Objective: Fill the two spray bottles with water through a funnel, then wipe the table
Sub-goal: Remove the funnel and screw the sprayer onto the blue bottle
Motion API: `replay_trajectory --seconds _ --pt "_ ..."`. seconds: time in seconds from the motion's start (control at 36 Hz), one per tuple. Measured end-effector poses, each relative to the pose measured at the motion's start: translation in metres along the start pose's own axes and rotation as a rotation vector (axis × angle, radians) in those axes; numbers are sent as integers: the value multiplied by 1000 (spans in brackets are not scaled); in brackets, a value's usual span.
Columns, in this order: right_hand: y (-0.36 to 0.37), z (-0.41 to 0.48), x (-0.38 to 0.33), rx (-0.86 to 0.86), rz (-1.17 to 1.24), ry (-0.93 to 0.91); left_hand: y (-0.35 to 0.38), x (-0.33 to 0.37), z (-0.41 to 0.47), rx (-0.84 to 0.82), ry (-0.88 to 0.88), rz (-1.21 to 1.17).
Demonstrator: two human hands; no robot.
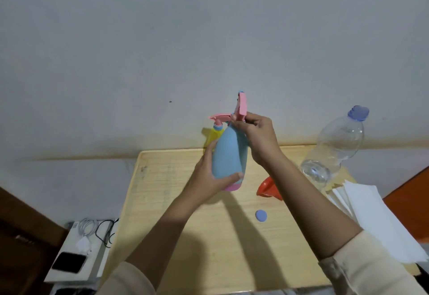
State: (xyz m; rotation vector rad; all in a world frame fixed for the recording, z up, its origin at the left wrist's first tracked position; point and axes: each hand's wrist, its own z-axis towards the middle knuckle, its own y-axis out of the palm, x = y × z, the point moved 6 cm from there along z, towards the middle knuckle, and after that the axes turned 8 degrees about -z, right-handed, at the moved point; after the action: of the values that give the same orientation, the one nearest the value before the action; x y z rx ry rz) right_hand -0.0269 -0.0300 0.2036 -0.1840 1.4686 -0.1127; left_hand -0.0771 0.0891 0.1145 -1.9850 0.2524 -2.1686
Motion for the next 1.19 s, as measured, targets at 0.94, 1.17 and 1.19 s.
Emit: replay_trajectory --seconds 0.94,1.17,1.19 --pt "24 -69 31 -161 -117 -89 32 -29 -119 100 -242 -236" --pt "51 -72 33 -98 7 -86 9 -45 -123 172 -236 -77" --pt "56 -73 32 -98 7 -90 6 -46 -124 173 -238 -57"
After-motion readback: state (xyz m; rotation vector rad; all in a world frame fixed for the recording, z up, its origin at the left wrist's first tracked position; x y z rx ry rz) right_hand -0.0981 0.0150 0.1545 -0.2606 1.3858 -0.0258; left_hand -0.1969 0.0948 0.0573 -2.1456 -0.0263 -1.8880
